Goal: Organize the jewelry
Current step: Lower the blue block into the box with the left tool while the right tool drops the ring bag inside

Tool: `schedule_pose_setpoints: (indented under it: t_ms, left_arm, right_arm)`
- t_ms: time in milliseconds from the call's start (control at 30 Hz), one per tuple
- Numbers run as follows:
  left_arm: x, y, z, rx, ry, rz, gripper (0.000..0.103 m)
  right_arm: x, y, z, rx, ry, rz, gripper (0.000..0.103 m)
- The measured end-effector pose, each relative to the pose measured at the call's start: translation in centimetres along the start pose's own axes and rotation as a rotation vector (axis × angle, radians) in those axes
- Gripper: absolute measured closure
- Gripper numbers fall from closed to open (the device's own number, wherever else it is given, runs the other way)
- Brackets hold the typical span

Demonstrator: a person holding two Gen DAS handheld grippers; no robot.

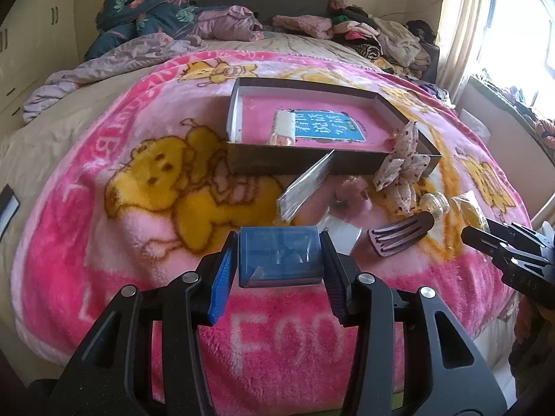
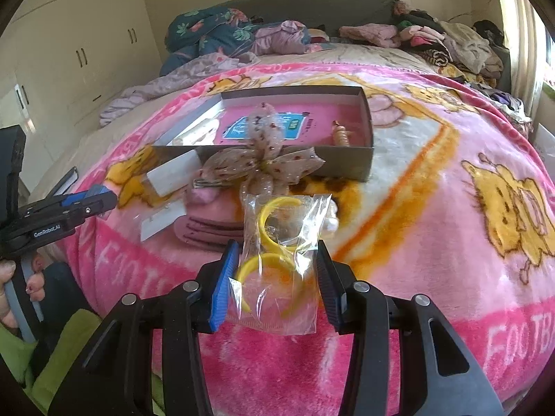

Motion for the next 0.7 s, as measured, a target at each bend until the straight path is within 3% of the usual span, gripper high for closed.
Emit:
schedule_pose_setpoints:
  t_ms: [700]
  left_arm:
    - [3.9, -2.1, 2.9, -0.042, -0.047, 0.010, 0.066]
  right_arm:
    - [2.3, -0.1, 5.4, -0.072, -0.075, 0.055, 0.061]
Point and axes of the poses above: each gripper's, at about its wrist camera, not at the fingertips, and y roughly against the way its jaws point, z to its right, x to its top, the point moved 4 cm from there along -y, roughly the way its jaws point, and after that the axes turned 13 degrees about -x, right-handed, at the moved point
